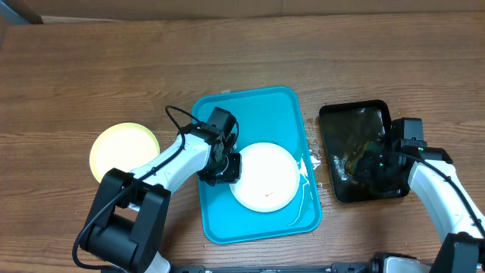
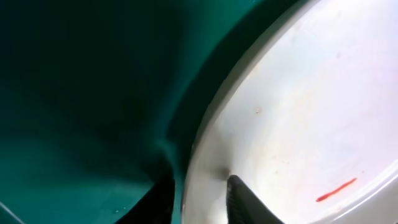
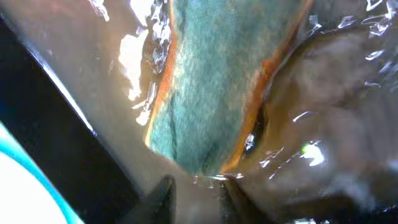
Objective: Clean dirty plates on tray and stack at the side
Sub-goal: 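Dip the sponge in the water with the right gripper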
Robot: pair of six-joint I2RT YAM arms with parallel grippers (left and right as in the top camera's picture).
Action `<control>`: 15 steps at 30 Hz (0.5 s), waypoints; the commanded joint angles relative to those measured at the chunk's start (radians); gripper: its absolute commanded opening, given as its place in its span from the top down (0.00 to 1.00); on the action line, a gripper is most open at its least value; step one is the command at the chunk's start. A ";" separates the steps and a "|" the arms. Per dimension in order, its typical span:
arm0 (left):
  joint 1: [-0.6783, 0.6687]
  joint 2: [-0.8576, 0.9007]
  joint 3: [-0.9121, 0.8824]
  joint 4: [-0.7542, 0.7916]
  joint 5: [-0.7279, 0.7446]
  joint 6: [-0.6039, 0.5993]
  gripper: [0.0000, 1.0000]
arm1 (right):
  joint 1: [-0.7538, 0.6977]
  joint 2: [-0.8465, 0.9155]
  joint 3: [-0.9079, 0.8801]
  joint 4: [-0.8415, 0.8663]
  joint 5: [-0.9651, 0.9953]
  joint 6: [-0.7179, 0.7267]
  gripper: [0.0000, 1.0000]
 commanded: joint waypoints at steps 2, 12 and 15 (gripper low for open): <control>0.007 0.017 -0.018 -0.008 -0.012 -0.040 0.58 | 0.000 -0.003 0.024 -0.014 0.161 0.110 0.46; 0.006 -0.002 0.037 -0.020 -0.009 0.021 0.55 | 0.001 0.049 0.003 0.234 0.172 0.126 0.47; 0.006 -0.009 0.058 -0.018 -0.026 0.024 0.53 | 0.001 0.117 0.003 0.266 0.171 0.129 0.52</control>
